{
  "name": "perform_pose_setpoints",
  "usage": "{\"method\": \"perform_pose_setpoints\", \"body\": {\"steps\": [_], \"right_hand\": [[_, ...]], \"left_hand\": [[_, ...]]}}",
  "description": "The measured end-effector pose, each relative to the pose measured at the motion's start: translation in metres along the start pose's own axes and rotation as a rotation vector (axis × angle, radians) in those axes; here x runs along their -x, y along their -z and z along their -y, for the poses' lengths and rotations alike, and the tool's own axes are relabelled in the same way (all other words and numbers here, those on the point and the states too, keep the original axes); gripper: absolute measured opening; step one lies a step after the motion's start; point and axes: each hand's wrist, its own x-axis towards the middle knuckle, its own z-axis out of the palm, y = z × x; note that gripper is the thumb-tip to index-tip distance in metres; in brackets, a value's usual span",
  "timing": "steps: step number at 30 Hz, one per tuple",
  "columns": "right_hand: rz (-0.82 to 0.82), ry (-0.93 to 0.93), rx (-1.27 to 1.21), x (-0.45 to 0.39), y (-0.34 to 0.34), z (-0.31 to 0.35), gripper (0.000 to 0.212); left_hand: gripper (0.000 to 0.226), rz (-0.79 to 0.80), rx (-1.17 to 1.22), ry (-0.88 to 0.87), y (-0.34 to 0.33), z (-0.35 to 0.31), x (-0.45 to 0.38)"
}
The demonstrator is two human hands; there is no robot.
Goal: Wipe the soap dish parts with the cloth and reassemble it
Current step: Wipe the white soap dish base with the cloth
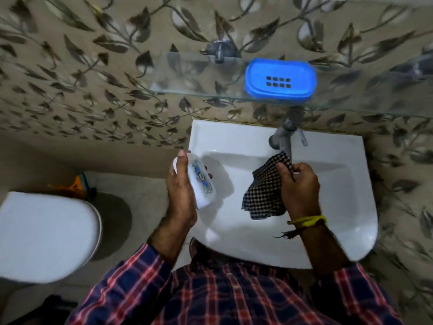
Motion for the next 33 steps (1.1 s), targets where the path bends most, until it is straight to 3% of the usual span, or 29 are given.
{"method": "perform_pose_setpoints", "body": {"steps": [3, 5, 10, 13, 16, 19, 23, 25, 28, 33], "right_hand": [[0.09, -0.178, -0.215, -0.015, -0.042, -0.006, 0.032], [0.11, -0.29, -0.35, -0.023, -0.071, 0.0, 0.031], [0.06, -0.309, -0.664, -0.048, -0.137, 0.053, 0.029], [0.013, -0.495, -0.8, -0.055, -0.163, 0.063, 0.04], [0.133, -0.74, -0.783, -0.048, -0.177, 0.057, 0.022], [0.233, -0.854, -0.868, -0.053, -0.184, 0.049, 0.04], [0.322, -0.9, -0.911, -0.059, -0.18, 0.042, 0.049], [0.354, -0.956, -0.876, -0.059, -0.177, 0.037, 0.051], [0.438, -0.924, -0.845, -0.055, -0.167, 0.029, 0.049], [0.427, -0.802, -0.682, -0.048, -0.134, 0.014, 0.04]], "left_hand": [[0.081, -0.054, 0.0, 0.017, 0.021, -0.007, -0.008], [0.09, -0.066, -0.014, 0.042, 0.032, -0.013, -0.011], [0.084, -0.048, -0.018, 0.001, 0.045, -0.035, -0.022], [0.075, -0.031, -0.002, -0.03, 0.04, -0.047, -0.025], [0.069, -0.002, 0.002, -0.025, 0.035, -0.052, -0.028], [0.066, 0.012, -0.012, -0.019, 0.033, -0.052, -0.034], [0.091, 0.043, 0.059, 0.038, 0.03, -0.046, -0.041], [0.093, 0.087, 0.05, 0.078, 0.026, -0.046, -0.044], [0.094, 0.143, 0.035, 0.134, 0.012, -0.046, -0.04], [0.092, 0.161, -0.031, 0.094, -0.009, -0.035, -0.03]]}}
